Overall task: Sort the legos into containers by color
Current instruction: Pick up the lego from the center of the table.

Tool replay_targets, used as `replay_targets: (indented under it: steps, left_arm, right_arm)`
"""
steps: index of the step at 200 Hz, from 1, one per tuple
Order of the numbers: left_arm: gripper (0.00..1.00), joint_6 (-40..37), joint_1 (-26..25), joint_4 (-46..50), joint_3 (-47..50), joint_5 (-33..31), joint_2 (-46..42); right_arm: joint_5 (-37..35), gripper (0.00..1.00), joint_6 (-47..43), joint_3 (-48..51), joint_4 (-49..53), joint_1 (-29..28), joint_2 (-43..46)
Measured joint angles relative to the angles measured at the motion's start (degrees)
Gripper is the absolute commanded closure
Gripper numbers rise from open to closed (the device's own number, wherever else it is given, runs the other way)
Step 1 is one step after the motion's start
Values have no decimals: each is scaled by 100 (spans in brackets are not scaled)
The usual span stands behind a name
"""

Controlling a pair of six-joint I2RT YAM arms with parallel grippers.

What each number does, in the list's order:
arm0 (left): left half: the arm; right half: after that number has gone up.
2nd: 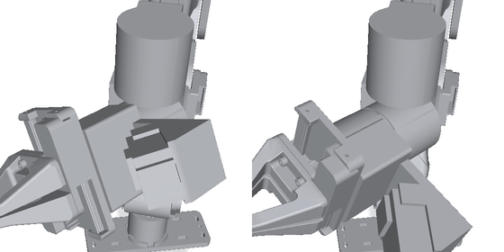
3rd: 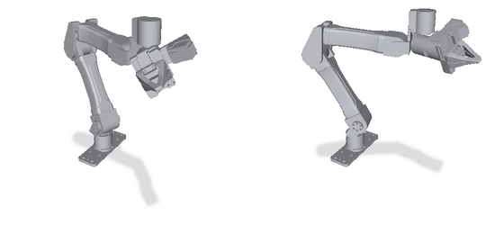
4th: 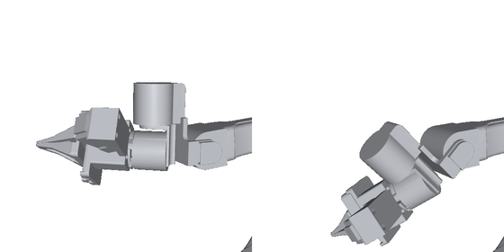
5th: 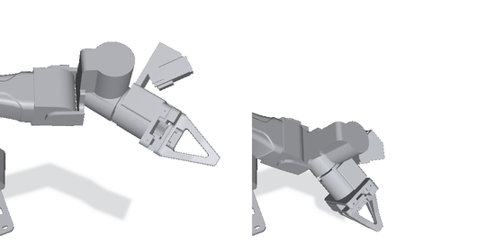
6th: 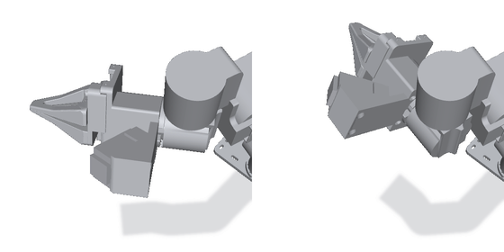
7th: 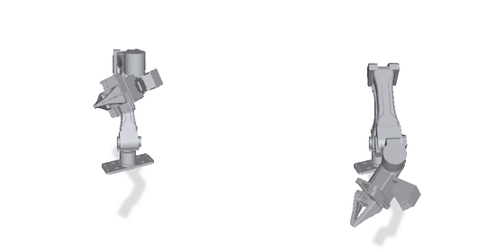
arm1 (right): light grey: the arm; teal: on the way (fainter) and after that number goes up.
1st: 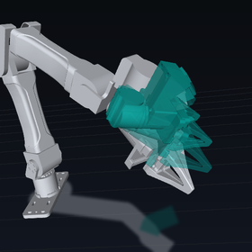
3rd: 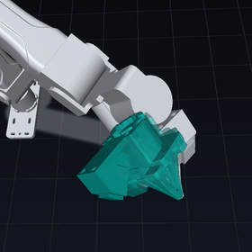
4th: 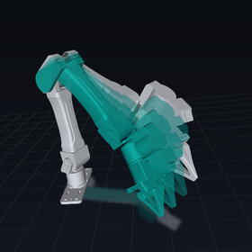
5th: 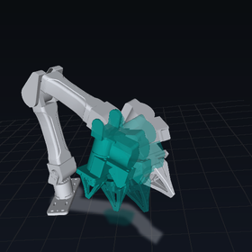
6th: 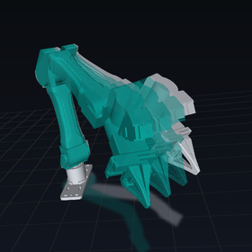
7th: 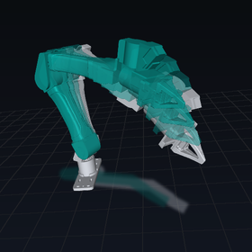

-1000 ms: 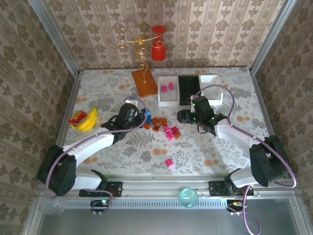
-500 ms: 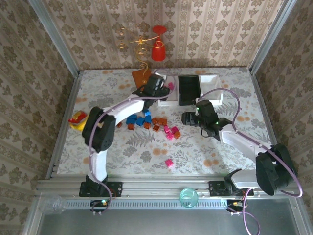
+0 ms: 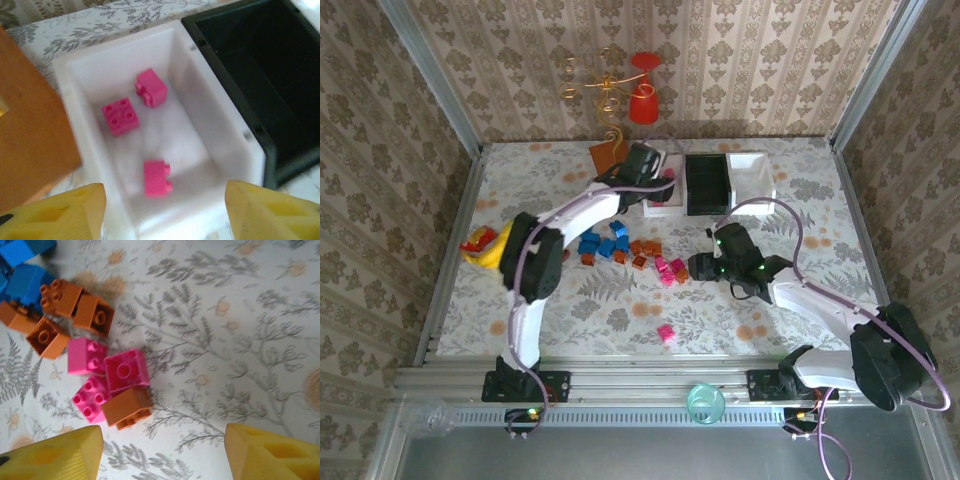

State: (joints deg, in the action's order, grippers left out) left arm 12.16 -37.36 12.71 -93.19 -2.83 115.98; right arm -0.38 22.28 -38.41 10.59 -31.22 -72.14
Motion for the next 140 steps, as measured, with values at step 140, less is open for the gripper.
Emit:
replay_targets:
  steps: [140]
  left_arm:
    - [25,737,122,-1102,4599,-20,-4148]
  right_arm:
    - [-330,49,-409,-935,151,-623,-2240]
